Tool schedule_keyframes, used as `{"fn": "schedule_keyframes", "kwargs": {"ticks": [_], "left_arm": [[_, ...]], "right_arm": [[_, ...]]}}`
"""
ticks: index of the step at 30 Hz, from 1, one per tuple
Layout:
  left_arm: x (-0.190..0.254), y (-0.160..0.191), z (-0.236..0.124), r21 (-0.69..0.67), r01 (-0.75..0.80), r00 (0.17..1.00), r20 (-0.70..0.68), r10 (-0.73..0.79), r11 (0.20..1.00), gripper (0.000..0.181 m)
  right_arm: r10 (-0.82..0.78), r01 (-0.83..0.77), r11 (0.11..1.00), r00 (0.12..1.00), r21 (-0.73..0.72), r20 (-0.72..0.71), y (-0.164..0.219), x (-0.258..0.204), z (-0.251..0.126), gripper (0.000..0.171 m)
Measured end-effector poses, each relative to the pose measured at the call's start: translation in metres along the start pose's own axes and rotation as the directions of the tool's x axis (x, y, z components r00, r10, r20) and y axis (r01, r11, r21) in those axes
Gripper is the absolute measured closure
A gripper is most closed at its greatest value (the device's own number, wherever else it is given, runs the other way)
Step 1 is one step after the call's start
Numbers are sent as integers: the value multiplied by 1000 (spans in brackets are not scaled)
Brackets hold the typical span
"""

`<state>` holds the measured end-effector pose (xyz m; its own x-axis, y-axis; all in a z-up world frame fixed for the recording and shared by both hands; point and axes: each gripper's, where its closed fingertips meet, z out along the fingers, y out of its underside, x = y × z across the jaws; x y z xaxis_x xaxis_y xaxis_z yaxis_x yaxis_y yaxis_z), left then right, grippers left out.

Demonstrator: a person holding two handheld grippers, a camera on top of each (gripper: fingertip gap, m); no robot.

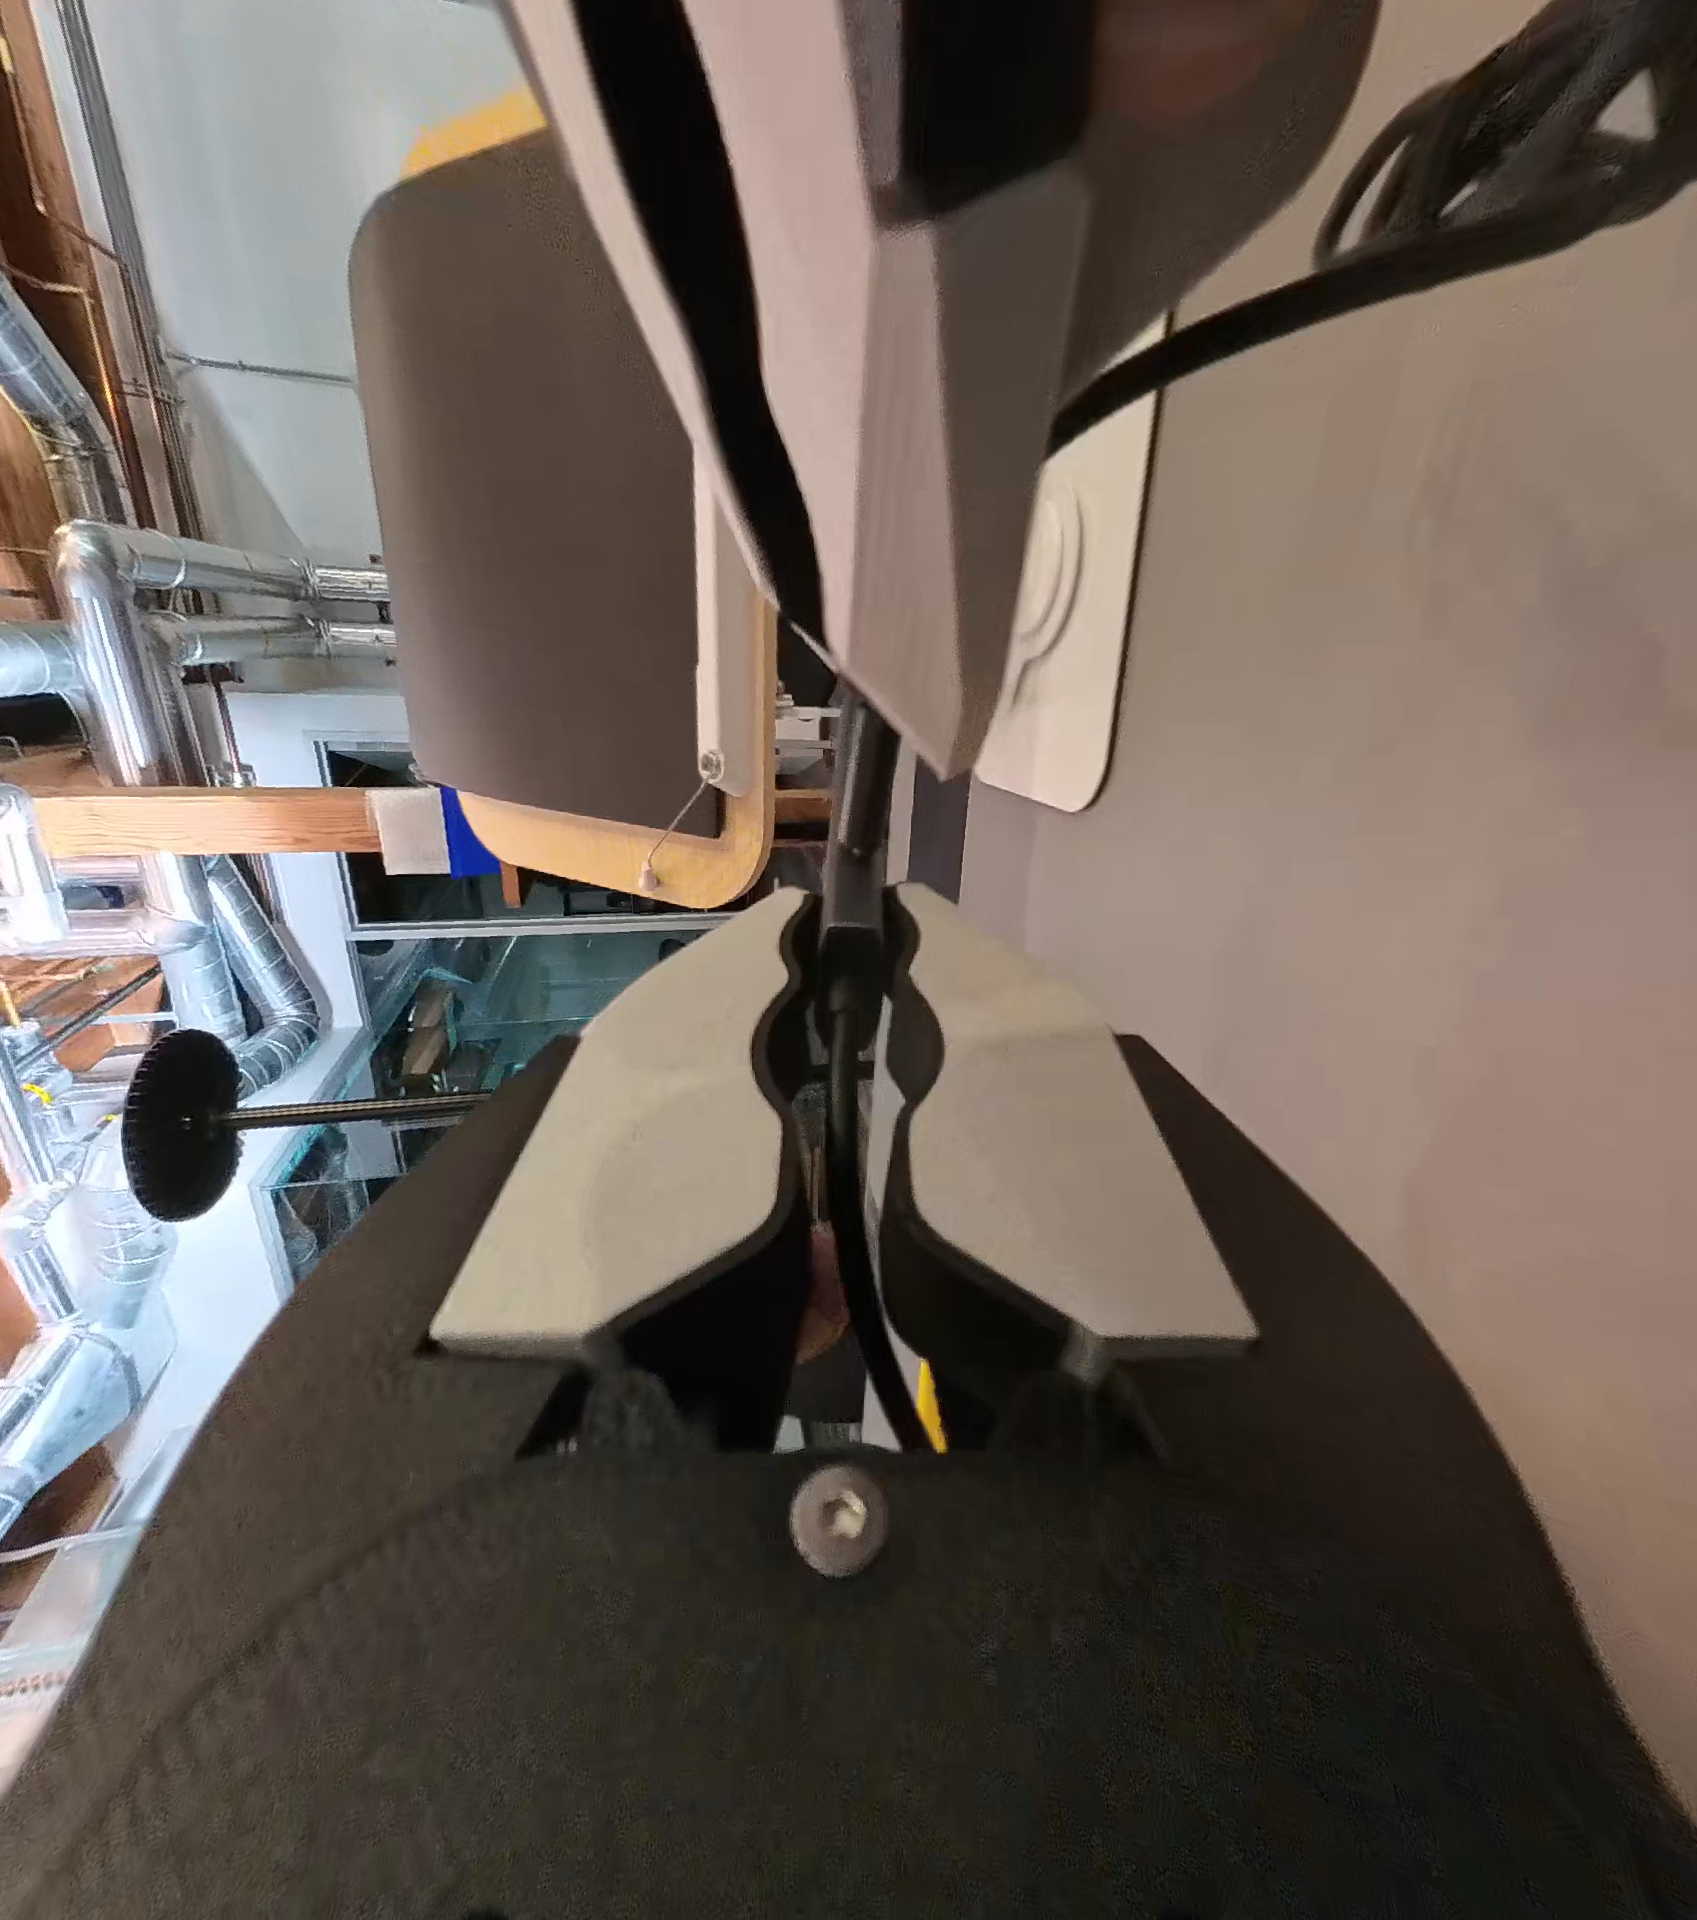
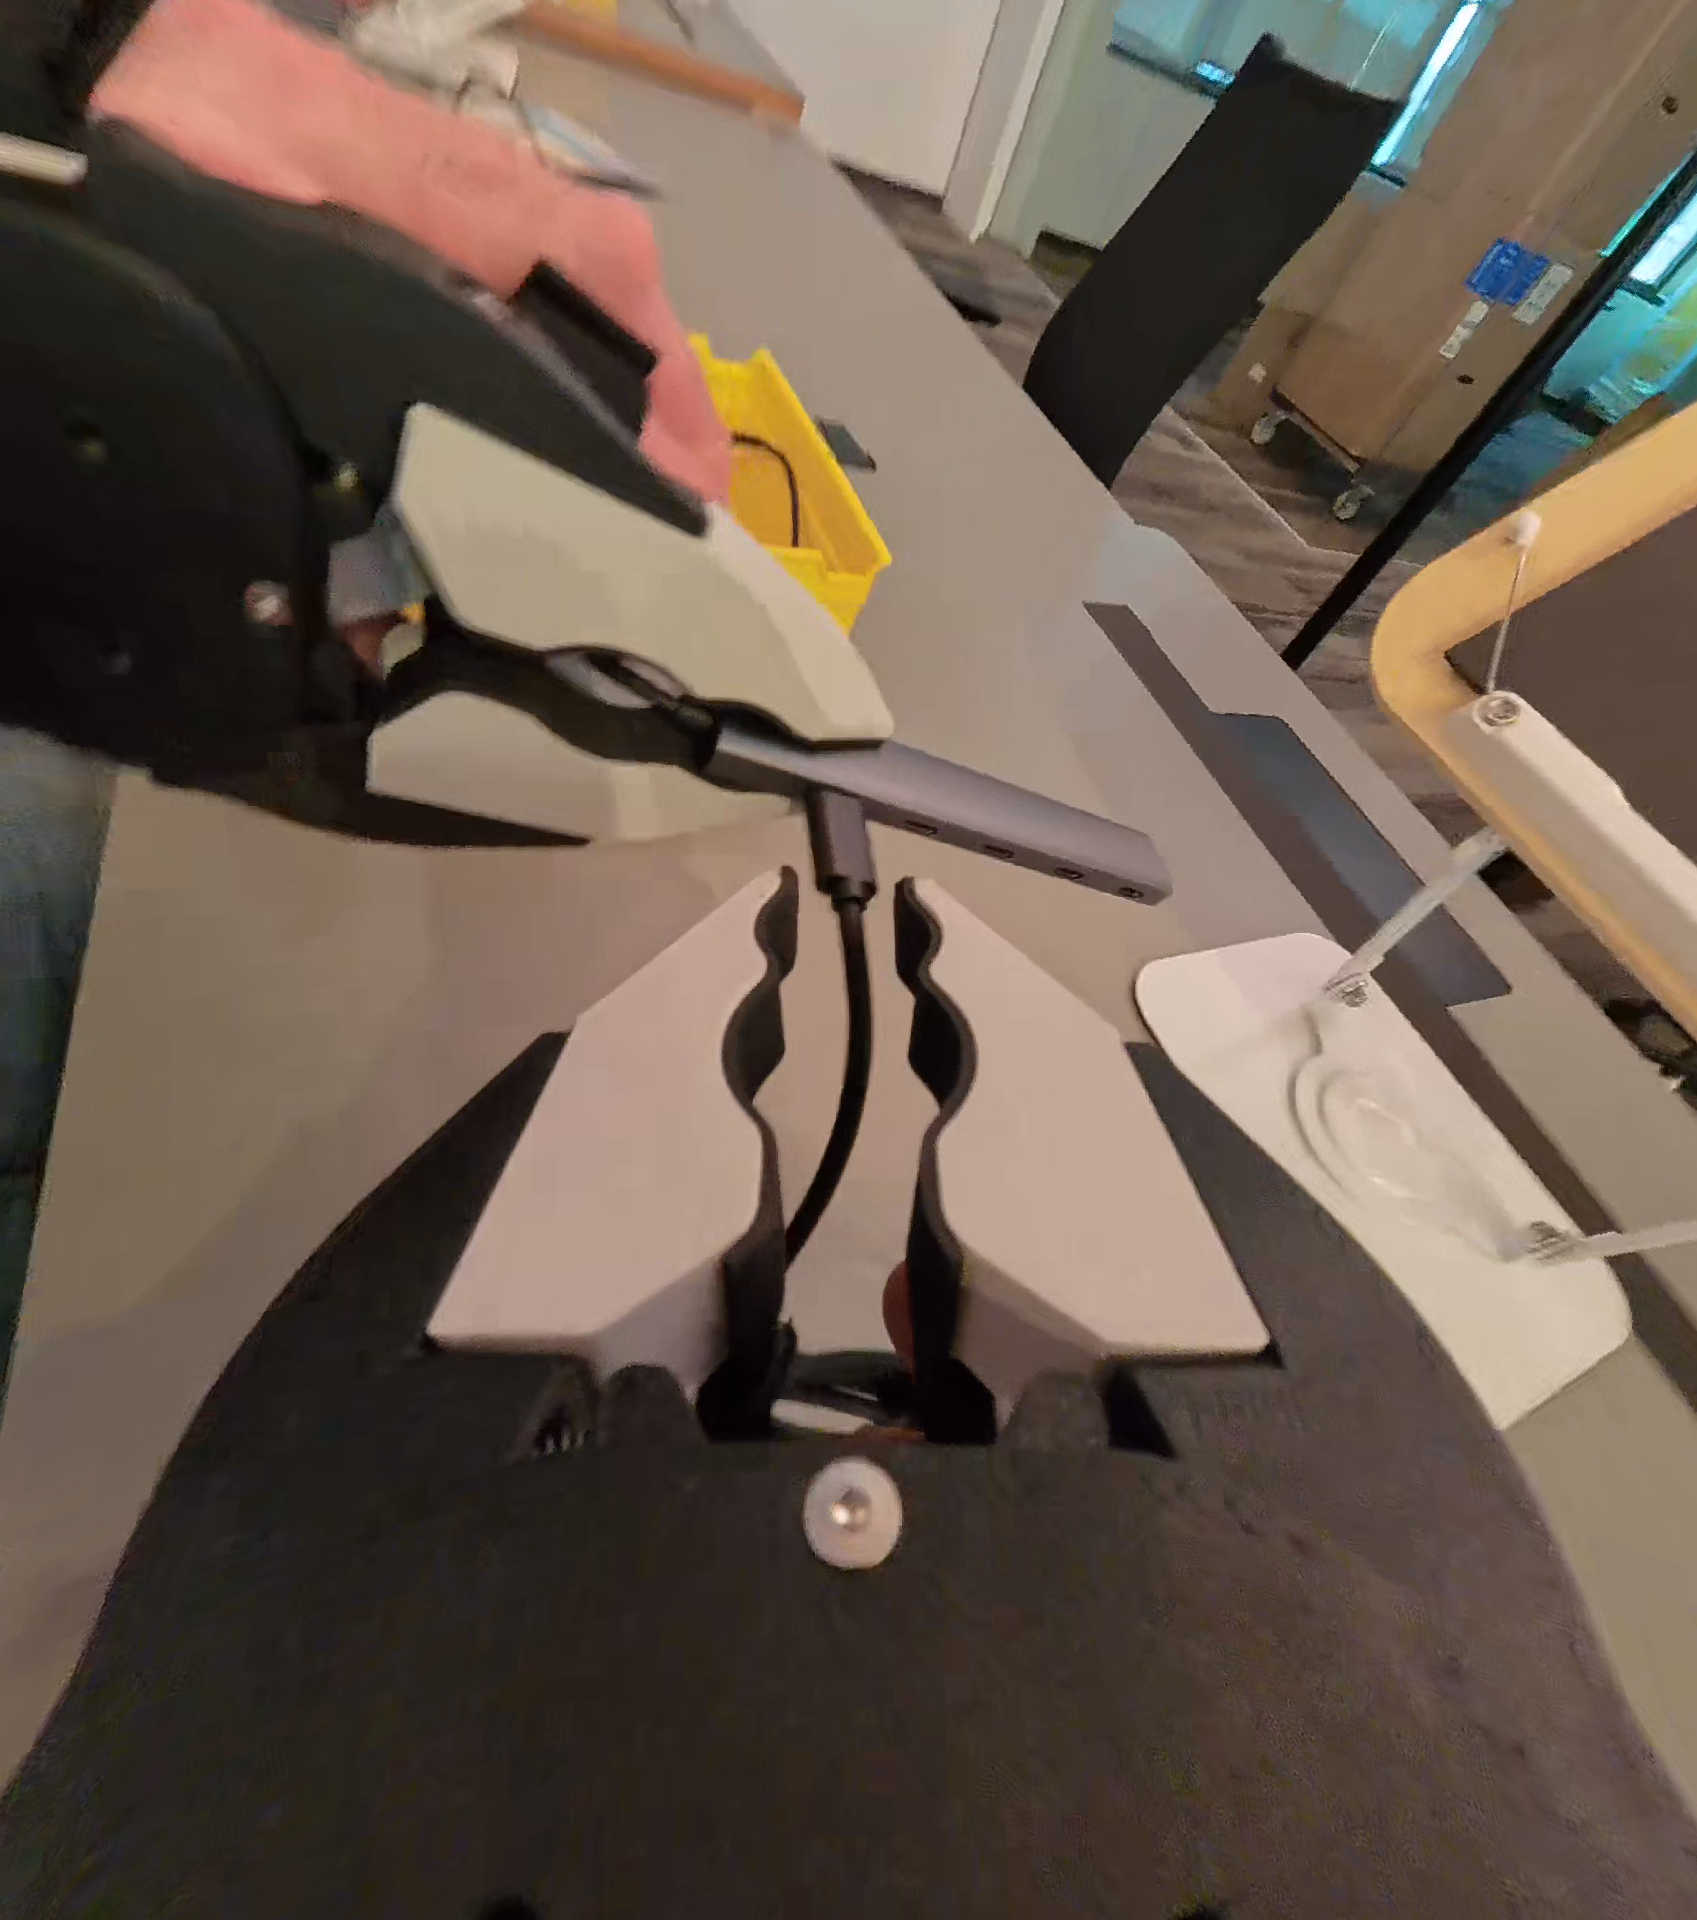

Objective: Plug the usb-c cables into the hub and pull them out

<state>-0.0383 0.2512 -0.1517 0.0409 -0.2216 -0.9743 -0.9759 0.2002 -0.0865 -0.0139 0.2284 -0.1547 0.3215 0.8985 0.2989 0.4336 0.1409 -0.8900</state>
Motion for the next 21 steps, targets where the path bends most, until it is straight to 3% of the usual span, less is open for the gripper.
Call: {"fn": "schedule_keyframes", "kwargs": {"ticks": [6, 14, 21], "left_arm": [[-4, -8, -6, 31, 93, 995, 27, -93, 995, 172], [1, -12, -6, 72, 316, 949, -42, -313, 946, 170], [-5, -26, -14, 201, 532, 844, -198, -498, 823, 165]], "right_arm": [[185, -194, 975, 979, 111, 84, -10, -2, 1, 160], [339, -373, 911, 920, 175, 198, -11, -6, -2, 162], [368, -427, 875, 893, 228, 260, -14, -6, -9, 162]]}}
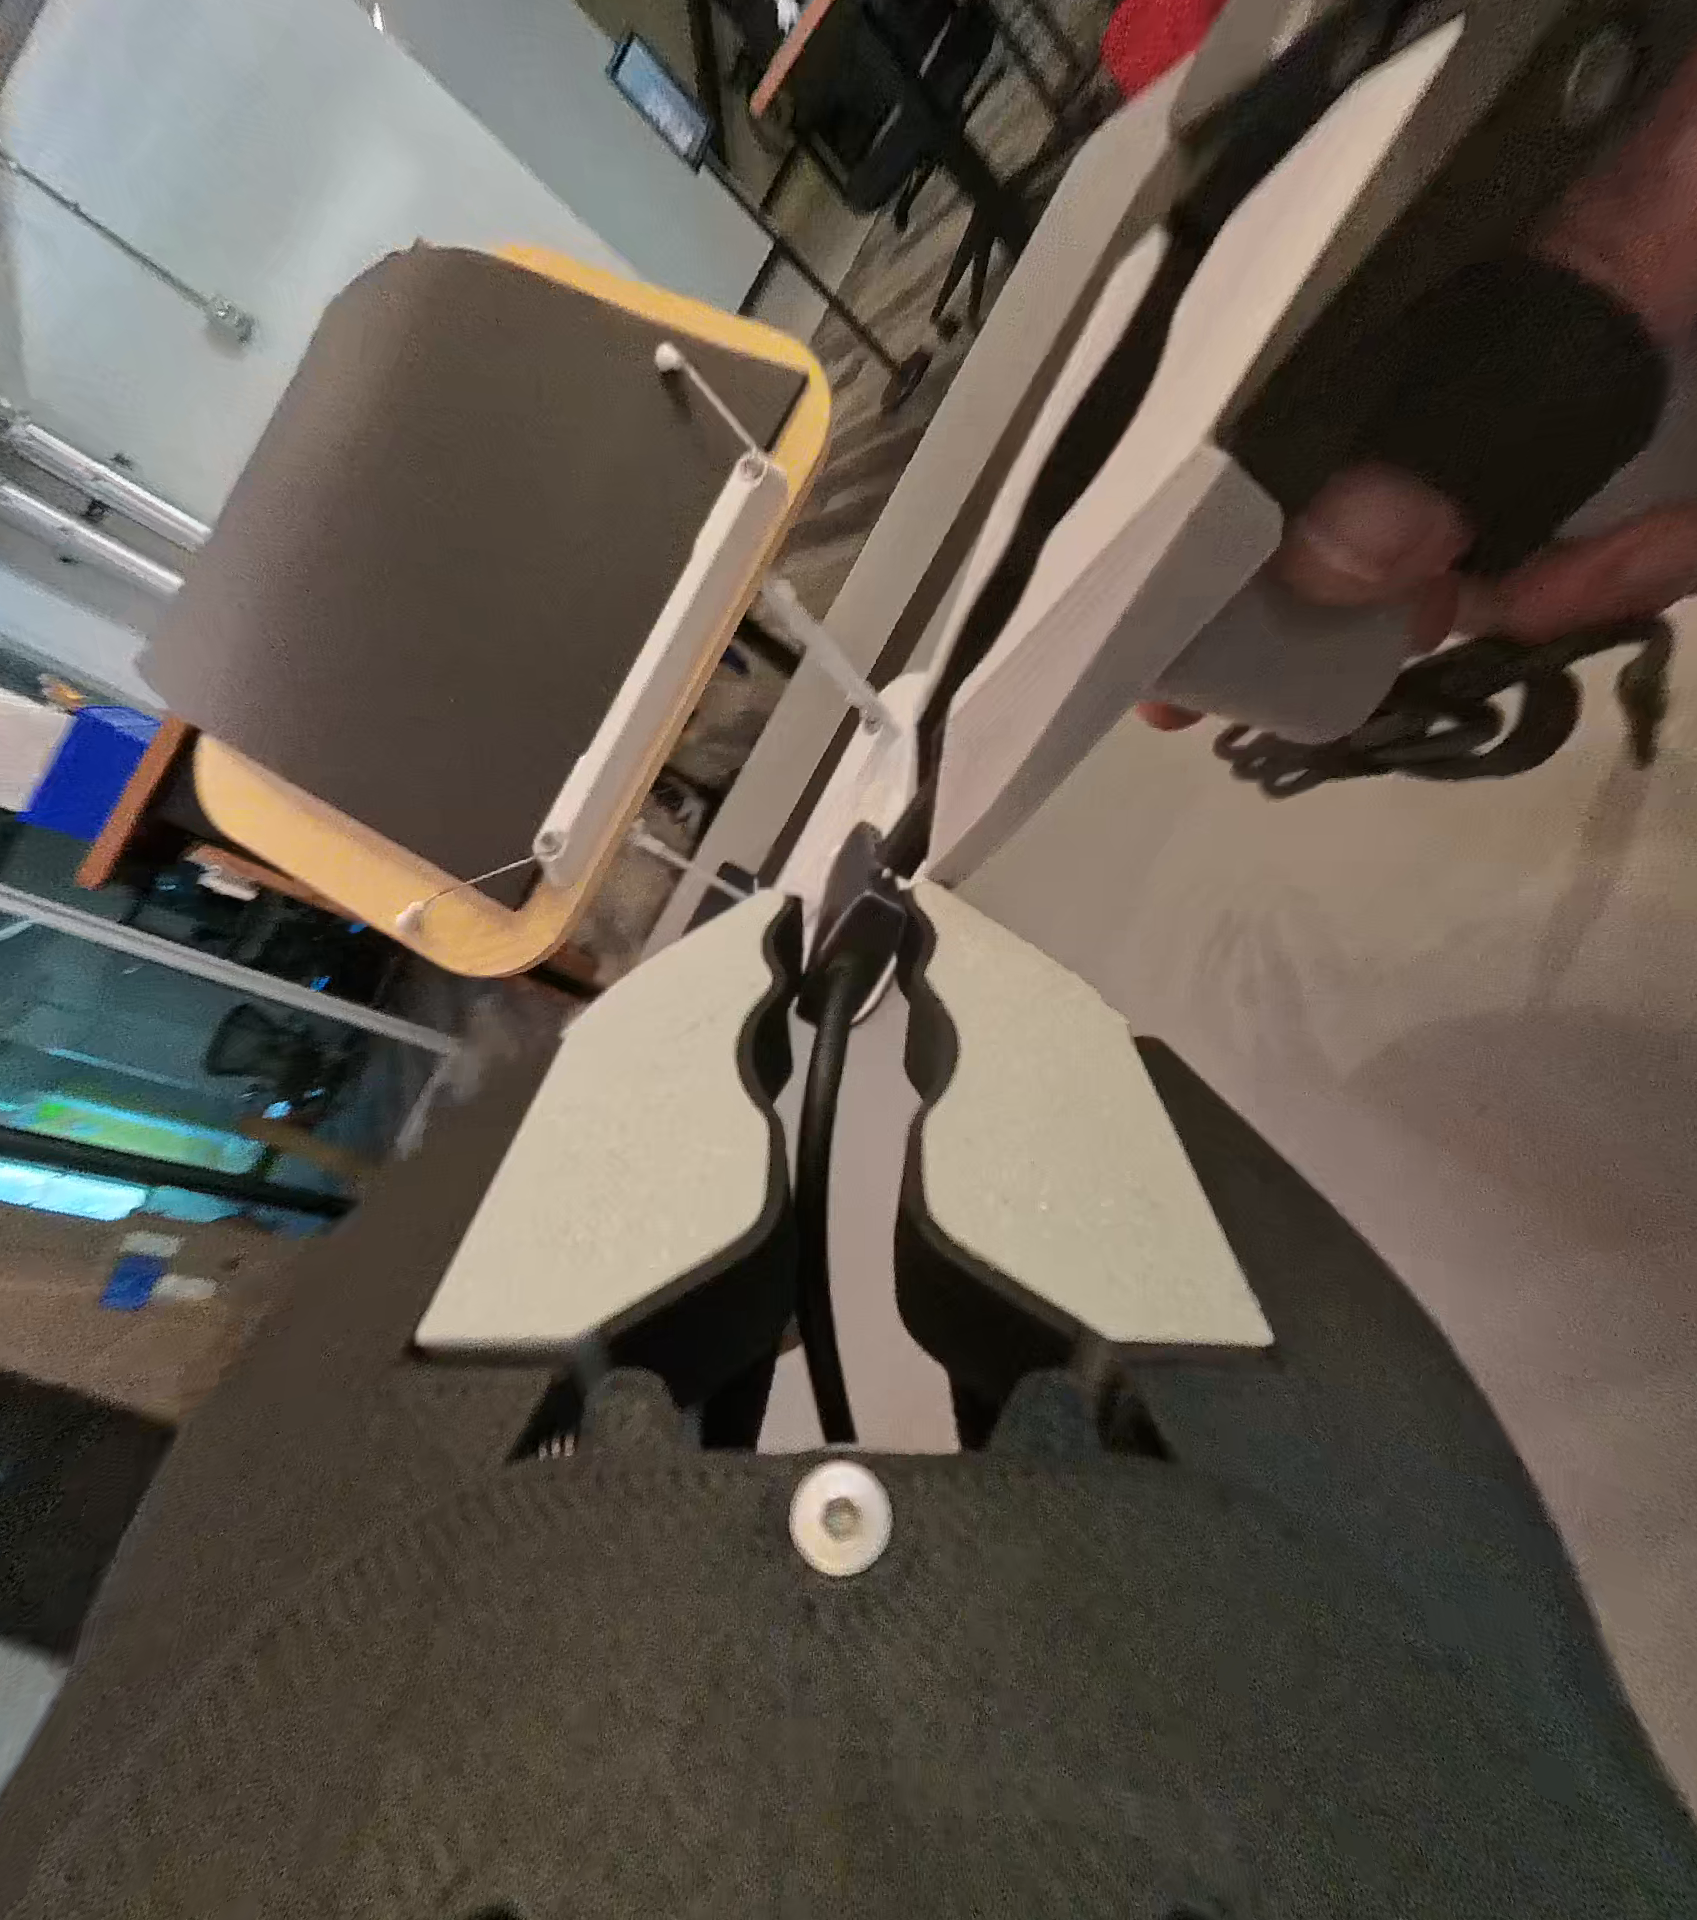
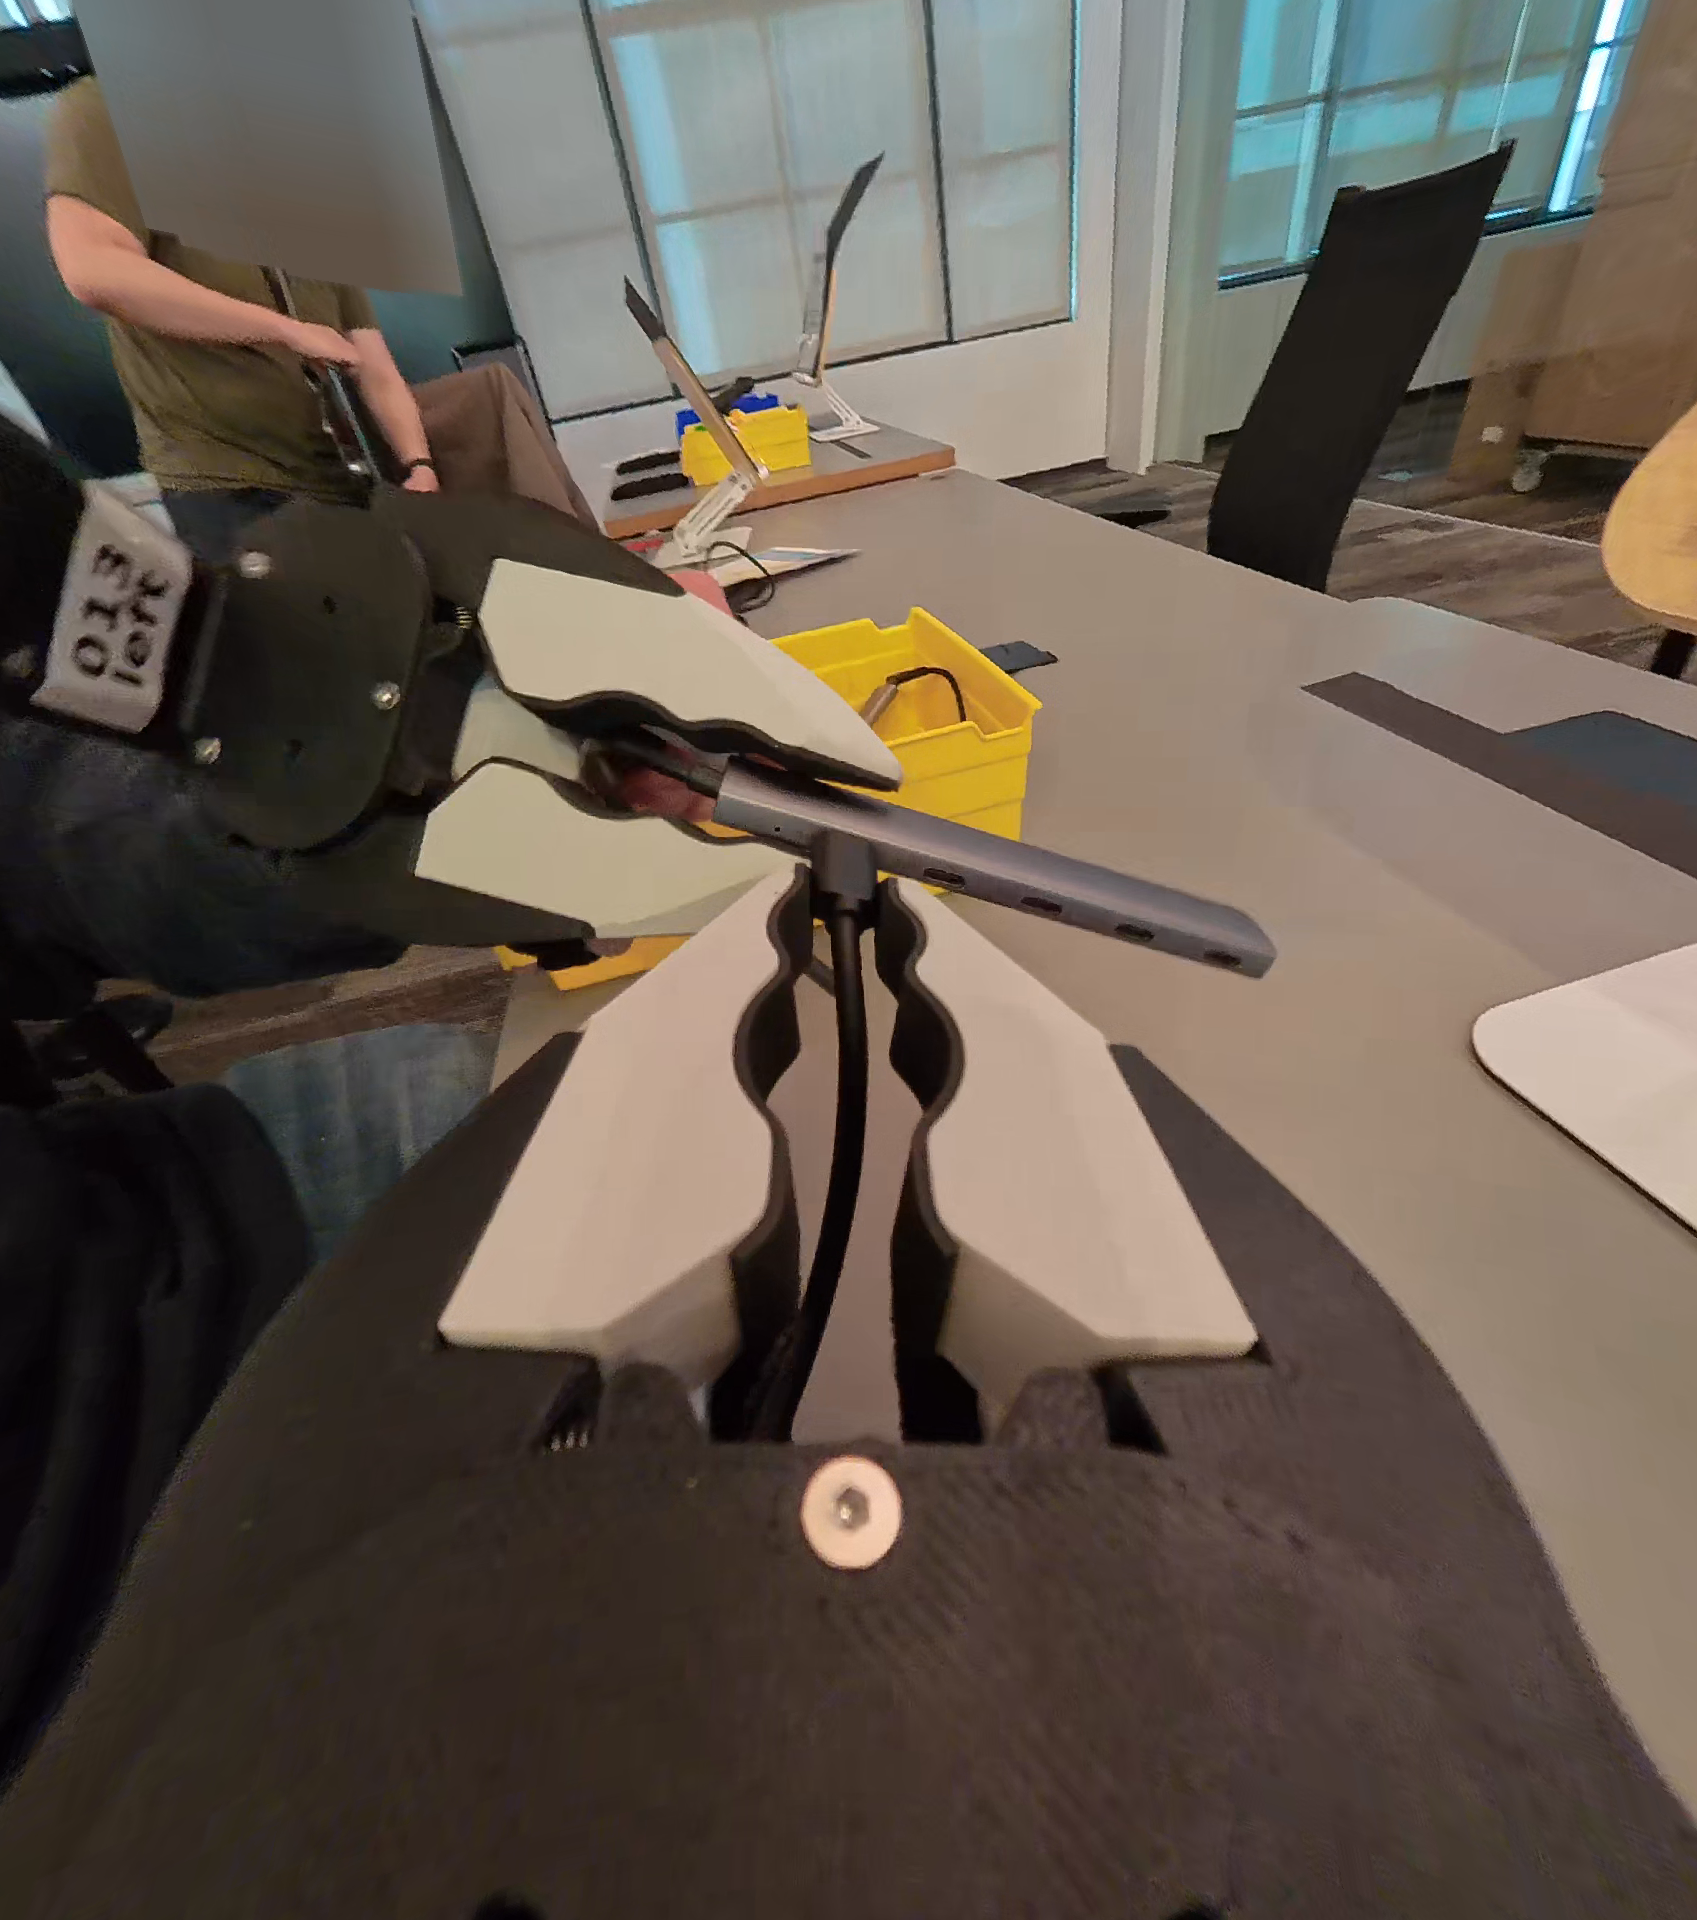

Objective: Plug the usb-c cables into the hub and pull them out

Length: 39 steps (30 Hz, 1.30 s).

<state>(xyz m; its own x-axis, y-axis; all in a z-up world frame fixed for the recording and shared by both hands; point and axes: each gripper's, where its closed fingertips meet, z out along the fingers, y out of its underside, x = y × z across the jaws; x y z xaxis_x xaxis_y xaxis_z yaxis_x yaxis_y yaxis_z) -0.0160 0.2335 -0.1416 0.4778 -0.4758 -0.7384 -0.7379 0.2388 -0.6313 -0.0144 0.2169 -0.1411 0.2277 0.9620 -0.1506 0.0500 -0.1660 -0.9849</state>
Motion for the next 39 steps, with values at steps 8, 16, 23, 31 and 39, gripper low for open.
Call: {"fn": "schedule_keyframes", "kwargs": {"ticks": [8, 16, 23, 31, 39], "left_arm": [[-3, -20, -14, 214, 370, 916, -246, -317, 904, 148], [19, -22, -13, 188, -16, 969, -239, 62, 982, 143], [21, -20, -9, 170, -183, 966, -149, 209, 968, 168], [20, -19, -9, 137, -147, 975, -149, 167, 980, 170], [15, -16, -11, 132, -197, 978, -42, 204, 971, 170]], "right_arm": [[21, -22, 1000, 996, 12, 87, -7, -6, -13, 163], [8, 8, 997, 975, -73, 222, 3, -26, -15, 163], [11, 13, 995, 973, -102, 230, 5, -23, -21, 162], [69, -54, 996, 971, -73, 228, 0, -21, -20, 162], [193, -197, 980, 954, -3, 229, -2, -22, -15, 161]]}}
